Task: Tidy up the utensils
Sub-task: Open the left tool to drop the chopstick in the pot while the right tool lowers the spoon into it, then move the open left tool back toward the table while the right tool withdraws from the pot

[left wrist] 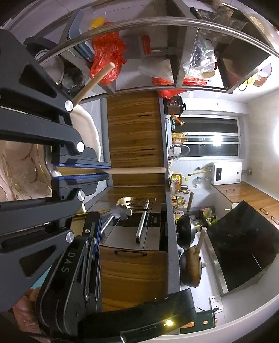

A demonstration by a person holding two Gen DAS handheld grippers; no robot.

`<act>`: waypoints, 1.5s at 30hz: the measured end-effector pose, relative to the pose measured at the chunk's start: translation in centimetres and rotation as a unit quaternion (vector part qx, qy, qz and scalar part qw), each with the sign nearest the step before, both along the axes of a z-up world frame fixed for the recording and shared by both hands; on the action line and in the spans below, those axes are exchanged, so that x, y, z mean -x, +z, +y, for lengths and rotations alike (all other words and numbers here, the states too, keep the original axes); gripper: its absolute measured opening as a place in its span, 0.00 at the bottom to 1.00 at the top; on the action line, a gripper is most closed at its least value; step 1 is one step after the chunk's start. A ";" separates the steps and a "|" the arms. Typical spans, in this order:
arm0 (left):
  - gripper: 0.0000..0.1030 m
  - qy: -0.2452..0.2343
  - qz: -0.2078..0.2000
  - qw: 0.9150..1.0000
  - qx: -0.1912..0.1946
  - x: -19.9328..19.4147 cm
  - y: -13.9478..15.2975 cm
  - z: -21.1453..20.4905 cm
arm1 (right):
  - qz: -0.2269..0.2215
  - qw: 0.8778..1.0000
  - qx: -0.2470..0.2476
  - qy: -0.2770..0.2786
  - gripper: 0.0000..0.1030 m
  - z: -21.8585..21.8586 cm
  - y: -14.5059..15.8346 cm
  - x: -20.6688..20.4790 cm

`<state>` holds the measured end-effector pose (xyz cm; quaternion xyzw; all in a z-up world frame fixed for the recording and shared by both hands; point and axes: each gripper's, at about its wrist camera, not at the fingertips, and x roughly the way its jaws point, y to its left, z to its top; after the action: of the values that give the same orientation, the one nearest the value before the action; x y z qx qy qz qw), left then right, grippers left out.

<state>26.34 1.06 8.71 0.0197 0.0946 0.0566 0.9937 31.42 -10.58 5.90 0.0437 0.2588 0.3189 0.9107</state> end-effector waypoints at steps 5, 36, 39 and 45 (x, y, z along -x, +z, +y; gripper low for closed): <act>0.33 -0.002 -0.004 1.000 0.001 0.2 0.1 0.2 | 0.001 1.000 0.001 -0.002 0.06 0.0 0.0 0.0; 0.73 -0.002 -0.081 0.996 -0.026 7.0 2.3 3.1 | -0.034 0.999 -0.005 0.017 0.07 -1.6 2.2 3.5; 0.76 0.007 -0.092 0.996 -0.019 7.4 2.9 4.0 | -0.032 0.999 -0.007 0.017 0.07 -1.7 2.2 3.4; 0.77 0.007 -0.072 0.997 0.008 6.7 2.7 5.7 | -0.032 0.999 -0.007 0.016 0.07 -1.8 2.2 3.5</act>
<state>19.61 6.77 11.44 0.0065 0.0234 0.0639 0.9977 27.96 -12.40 8.12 0.0359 0.2280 0.3366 0.9129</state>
